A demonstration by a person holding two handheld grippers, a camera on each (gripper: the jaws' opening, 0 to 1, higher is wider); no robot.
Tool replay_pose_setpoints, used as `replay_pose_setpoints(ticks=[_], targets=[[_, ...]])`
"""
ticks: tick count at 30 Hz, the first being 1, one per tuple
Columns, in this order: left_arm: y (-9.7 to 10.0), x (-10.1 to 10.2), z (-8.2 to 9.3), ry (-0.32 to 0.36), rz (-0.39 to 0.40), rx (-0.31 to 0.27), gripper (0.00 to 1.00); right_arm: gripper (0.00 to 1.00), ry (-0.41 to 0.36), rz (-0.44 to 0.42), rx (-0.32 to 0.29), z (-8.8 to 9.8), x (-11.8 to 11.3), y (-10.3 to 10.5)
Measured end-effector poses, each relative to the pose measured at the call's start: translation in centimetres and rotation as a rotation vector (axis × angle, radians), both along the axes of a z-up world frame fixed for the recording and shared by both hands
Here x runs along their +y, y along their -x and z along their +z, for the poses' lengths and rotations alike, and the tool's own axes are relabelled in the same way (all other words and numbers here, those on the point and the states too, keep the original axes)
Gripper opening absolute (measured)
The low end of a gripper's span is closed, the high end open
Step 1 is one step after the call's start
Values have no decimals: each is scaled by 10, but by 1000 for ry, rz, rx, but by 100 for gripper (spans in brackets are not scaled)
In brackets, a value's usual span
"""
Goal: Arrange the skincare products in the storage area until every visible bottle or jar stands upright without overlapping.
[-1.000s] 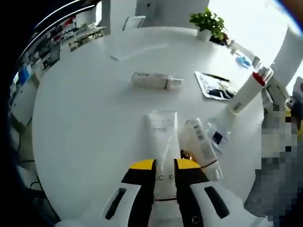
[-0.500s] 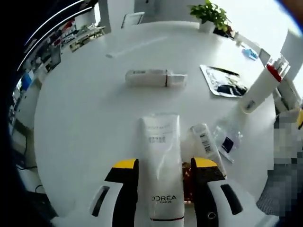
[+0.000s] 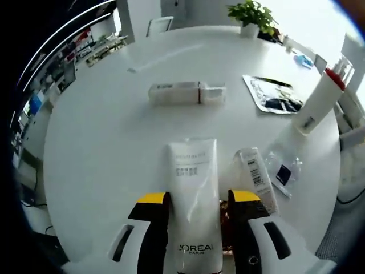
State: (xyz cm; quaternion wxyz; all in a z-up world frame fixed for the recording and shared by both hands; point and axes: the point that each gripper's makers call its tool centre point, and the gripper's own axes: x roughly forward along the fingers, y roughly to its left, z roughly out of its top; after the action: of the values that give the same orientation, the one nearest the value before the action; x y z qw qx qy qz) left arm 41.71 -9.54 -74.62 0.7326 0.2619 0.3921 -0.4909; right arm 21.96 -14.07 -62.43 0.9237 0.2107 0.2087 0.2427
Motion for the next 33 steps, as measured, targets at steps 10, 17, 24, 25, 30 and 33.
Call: replay_pose_setpoints(ticks=[10,17,24,25,30,33], targets=[[-1,-7,1,29,31,-19,28,27,2,13,2,1,0,0],[-2,-10,3,47,44,-51,22,27,10,26,1,2,4,-1],[-7,-8,6,69,60,-72,17,26,17,22,-8,6,3,-3],[-8,-7,6,71,61,-75,17,26,16,19,-8,6,3,-4],[-10,-1,18,136,108,-77,16,26,-1,11,-8,7,4,-6],[-12,4,30,172,127,-84,16,27,-18,11,-12,8,6,-8]])
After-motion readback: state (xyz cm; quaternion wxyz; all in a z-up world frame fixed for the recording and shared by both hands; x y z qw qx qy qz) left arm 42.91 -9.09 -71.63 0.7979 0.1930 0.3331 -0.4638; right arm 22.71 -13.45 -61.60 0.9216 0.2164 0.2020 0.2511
